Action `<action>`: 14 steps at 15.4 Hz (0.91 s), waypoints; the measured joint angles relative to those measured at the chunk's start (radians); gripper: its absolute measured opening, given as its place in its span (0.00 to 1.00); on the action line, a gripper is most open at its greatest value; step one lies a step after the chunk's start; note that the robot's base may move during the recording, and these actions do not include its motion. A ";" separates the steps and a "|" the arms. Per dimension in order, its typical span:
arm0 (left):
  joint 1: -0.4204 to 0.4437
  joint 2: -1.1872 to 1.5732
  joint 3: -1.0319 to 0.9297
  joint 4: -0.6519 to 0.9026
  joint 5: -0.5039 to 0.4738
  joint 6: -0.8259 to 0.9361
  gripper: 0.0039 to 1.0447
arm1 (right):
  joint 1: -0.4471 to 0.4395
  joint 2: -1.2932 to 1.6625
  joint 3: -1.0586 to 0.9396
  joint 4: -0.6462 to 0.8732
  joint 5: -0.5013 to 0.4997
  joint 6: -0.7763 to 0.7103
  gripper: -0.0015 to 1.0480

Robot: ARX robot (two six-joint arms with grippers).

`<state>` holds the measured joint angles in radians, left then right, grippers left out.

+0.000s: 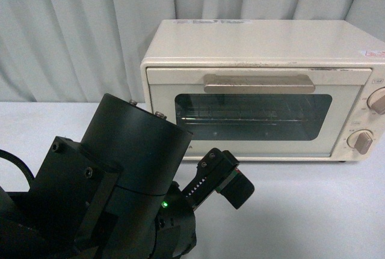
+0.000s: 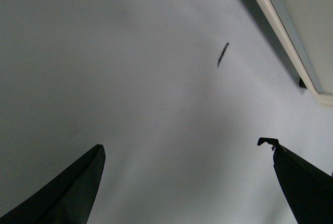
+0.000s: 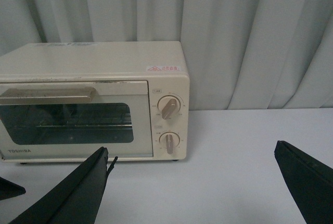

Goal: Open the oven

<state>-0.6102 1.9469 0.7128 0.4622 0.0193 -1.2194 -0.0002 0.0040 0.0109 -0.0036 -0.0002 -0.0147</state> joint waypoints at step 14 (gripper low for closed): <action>0.042 0.069 0.019 0.034 -0.019 -0.143 0.94 | 0.000 0.000 0.000 0.000 0.000 0.000 0.94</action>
<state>-0.5686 2.0155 0.7315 0.4961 0.0002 -1.3624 -0.0002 0.0040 0.0109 -0.0032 -0.0002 -0.0147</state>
